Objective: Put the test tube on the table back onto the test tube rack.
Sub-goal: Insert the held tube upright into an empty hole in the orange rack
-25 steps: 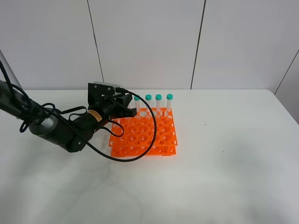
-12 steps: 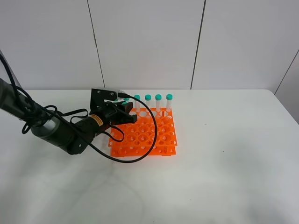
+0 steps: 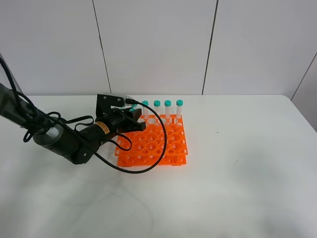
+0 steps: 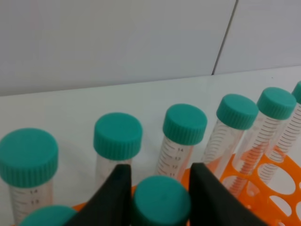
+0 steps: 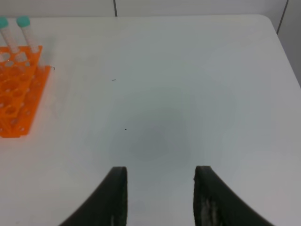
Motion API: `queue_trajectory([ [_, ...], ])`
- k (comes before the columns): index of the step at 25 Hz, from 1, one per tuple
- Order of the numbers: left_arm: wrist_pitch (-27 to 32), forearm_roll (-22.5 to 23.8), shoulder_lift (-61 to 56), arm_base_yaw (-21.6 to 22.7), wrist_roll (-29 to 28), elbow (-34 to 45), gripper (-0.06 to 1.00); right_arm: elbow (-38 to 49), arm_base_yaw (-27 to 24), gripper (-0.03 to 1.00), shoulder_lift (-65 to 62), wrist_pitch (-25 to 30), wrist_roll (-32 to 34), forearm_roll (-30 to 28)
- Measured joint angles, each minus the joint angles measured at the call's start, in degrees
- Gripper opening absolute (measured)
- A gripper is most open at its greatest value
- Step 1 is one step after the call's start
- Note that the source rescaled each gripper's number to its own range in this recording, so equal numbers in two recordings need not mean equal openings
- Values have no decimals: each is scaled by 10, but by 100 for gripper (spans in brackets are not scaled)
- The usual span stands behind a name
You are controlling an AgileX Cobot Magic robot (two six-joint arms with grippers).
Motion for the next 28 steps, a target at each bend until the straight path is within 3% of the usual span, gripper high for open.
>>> queue_trajectory([
  [7,-2,5,0,0,0,0,31,0,0,40,0,0,0,0],
  [16,-2,6,0,0,0,0,37,0,0,40,0,0,0,0],
  [28,-2,10,-1,-2,-16,0,37,0,0,40,0,0,0,0],
])
